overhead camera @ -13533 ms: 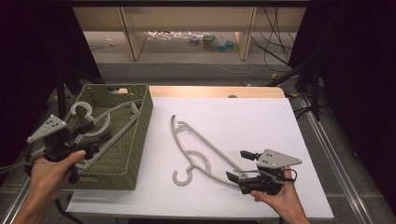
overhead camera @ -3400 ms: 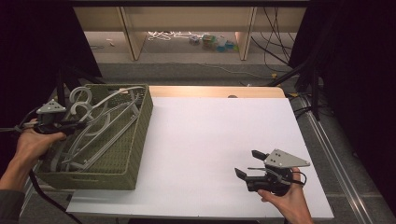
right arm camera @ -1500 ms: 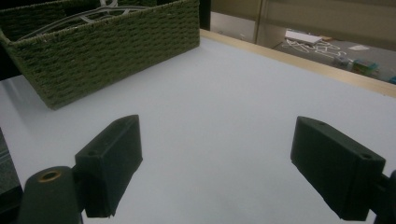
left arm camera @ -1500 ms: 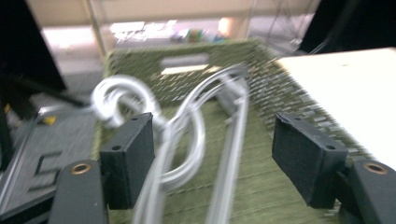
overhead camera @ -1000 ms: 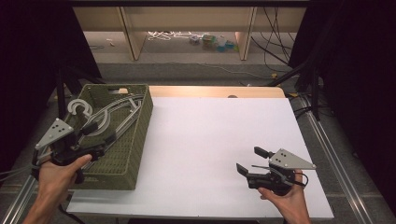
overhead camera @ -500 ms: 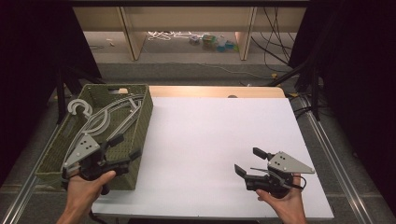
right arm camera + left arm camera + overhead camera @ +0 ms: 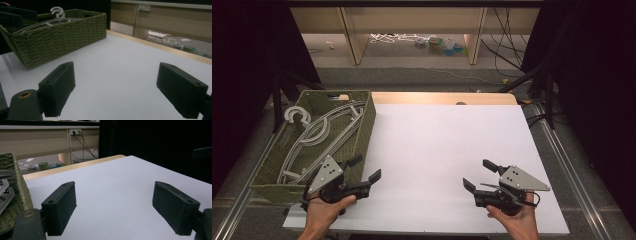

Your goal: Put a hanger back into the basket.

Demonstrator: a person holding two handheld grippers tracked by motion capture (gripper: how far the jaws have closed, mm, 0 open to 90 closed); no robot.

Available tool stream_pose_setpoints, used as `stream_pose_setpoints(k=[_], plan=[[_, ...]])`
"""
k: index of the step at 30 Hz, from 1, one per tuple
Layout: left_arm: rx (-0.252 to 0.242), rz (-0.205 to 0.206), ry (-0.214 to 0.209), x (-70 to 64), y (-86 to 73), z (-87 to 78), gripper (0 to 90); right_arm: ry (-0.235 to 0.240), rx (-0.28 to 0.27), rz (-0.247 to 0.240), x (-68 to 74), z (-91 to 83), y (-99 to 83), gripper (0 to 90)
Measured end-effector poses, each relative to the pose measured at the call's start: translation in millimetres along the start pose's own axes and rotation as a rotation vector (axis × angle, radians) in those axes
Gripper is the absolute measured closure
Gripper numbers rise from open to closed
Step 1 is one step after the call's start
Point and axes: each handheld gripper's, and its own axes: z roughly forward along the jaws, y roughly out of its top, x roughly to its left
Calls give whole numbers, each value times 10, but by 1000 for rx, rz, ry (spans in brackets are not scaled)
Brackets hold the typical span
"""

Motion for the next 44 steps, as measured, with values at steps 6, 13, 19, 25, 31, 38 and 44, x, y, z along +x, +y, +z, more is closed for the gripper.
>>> stream_pose_setpoints(k=[6, 13, 19, 25, 31, 38, 44], plan=[[13, 36, 1, -70, -106, 11, 189, 5, 4, 11, 54, -5, -40, 160], [-6, 45, -10, -135, -171, 23, 189, 18, 4, 35, 107, -47, -156, 160], [31, 52, -23, -155, -193, 30, 188, 11, 17, 60, 161, -95, -272, 160], [40, 74, -29, -169, -196, 41, 189, 11, 25, 53, 149, -94, -274, 160], [46, 74, -34, -157, -198, 43, 189, 13, 8, 47, 131, -91, -267, 160], [48, 75, -33, -155, -200, 43, 188, 3, 16, 45, 136, -99, -260, 160], [48, 77, -33, -156, -199, 43, 188, 1, 18, 51, 135, -101, -257, 160]])
